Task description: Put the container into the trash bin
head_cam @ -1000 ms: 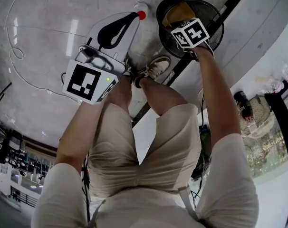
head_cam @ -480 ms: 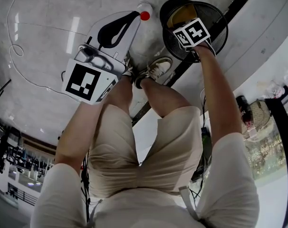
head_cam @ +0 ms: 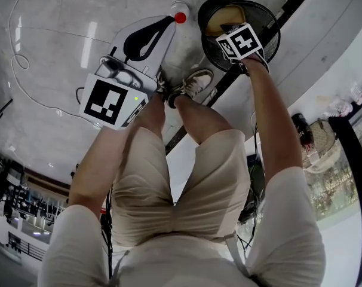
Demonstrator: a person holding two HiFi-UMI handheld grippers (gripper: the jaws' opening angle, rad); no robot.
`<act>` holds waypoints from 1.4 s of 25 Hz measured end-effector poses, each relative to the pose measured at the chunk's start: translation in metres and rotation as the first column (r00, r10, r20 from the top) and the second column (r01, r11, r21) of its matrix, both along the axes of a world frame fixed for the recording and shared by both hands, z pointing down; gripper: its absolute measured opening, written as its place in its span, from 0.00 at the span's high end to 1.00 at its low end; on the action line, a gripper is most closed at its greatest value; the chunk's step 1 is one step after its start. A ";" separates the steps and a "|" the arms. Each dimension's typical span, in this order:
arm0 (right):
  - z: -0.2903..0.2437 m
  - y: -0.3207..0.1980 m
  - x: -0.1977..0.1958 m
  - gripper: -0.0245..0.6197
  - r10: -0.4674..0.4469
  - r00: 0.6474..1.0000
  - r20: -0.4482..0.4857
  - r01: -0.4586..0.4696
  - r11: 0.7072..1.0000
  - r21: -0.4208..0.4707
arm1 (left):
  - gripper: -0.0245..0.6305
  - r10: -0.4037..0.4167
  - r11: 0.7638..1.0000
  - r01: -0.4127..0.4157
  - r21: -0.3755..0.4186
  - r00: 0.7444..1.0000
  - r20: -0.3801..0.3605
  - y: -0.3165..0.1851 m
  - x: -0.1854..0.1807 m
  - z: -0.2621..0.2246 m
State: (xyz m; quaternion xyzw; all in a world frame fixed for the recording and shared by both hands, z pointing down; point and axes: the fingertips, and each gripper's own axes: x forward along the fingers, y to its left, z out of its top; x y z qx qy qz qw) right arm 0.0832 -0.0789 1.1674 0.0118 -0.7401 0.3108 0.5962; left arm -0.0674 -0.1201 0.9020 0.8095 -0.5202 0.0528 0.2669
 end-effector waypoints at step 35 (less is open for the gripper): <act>-0.318 -0.013 -0.003 0.96 0.379 0.924 0.060 -0.378 0.874 0.306 | 0.94 0.047 0.995 -0.052 0.084 0.997 0.055 0.076 -0.030 -0.279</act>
